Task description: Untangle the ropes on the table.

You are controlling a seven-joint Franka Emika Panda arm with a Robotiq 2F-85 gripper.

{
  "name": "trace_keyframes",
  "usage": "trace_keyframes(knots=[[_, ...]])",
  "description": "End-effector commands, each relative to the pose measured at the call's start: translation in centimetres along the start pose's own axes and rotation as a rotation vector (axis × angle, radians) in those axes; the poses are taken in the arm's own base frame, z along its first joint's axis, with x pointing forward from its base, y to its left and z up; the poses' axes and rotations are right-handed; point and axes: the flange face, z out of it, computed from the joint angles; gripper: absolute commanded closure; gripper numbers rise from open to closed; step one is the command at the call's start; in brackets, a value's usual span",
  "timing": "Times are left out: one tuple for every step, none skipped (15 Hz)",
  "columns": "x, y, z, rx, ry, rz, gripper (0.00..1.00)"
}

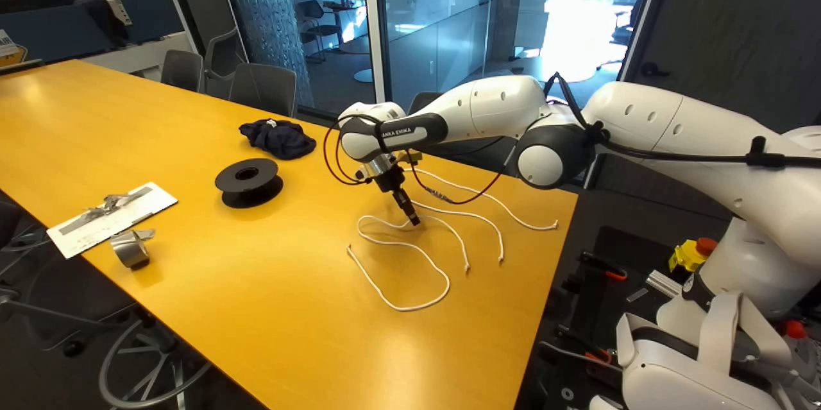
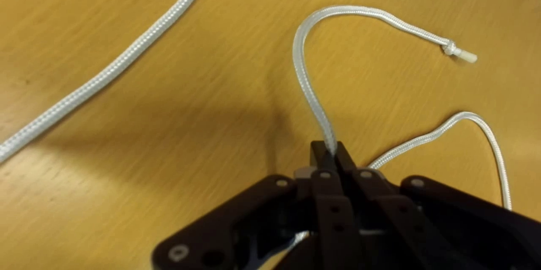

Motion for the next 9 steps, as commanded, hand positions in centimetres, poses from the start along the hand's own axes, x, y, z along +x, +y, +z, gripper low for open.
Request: trace_keyframes(knots=[[0.0, -0.2, -0.2, 0.024, 0.021, 0.025, 0.71], [0.0, -0.3, -0.3, 0.028, 0.020, 0.033, 0.71], [0.0, -0.4, -0.4, 0.030, 0.020, 0.048, 0.64], [-0.1, -0.5, -0.5, 0.033, 0.022, 0.059, 0.57], [-0.2, -0.5, -0.7, 0.040, 0.028, 0.078, 0.48], [-0.2, -0.6, -0.9, 0.041, 0.032, 0.091, 0.41], [-0.3, -0.7, -1.2, 0.043, 0.039, 0.105, 0.34], [-0.3, -0.7, -1.4, 0.044, 0.044, 0.116, 0.25], [-0.4, -0.9, -2.0, 0.038, 0.048, 0.130, 0.19]])
